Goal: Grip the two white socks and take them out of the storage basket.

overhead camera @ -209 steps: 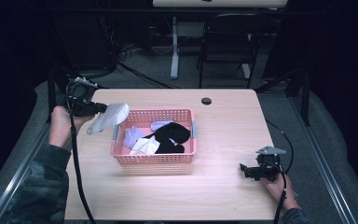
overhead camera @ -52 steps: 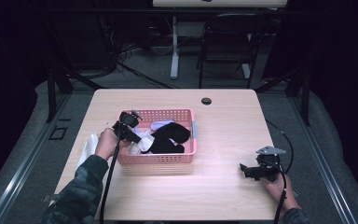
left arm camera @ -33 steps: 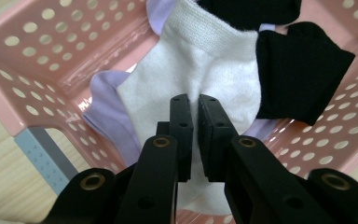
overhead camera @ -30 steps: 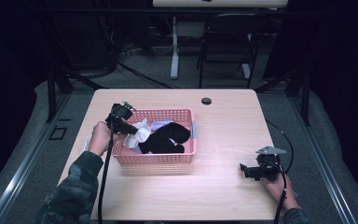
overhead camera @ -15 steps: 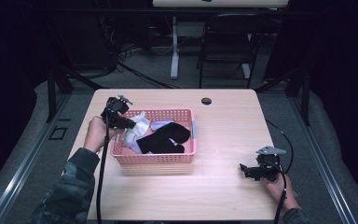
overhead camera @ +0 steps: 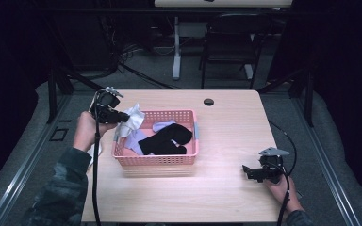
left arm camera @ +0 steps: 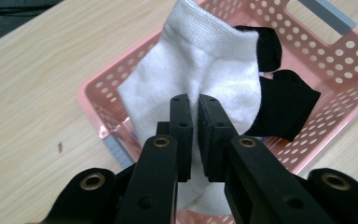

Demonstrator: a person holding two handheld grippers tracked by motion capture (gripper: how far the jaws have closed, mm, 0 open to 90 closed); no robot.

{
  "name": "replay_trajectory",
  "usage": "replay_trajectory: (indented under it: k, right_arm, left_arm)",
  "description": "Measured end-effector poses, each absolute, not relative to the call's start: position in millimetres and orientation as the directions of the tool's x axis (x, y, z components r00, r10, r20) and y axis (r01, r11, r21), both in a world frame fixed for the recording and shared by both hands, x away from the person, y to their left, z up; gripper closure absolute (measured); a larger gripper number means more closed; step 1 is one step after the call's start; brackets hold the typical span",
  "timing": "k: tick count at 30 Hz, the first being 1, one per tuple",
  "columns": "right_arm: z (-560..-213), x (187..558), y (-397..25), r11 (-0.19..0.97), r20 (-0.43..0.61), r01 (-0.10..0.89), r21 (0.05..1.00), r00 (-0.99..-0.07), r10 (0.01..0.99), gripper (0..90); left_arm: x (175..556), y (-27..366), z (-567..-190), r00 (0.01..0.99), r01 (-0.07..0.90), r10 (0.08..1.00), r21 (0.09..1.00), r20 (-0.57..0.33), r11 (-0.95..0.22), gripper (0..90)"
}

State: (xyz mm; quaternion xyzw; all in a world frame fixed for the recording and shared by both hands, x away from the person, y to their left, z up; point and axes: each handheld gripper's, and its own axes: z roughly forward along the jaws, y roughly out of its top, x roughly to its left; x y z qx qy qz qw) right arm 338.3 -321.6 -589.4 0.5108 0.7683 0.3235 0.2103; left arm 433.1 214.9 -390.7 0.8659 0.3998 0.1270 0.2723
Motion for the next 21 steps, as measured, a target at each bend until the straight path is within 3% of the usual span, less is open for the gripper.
replay_trajectory:
  k: [21]
  right_arm:
    - [-589.3,338.3,-321.7,0.271,0.007,0.649,0.710,-0.392,0.920,0.0]
  left_arm:
    - [412.6,293.7,-392.4,0.527,0.677,0.849,0.617,-0.028,-0.400,84.5]
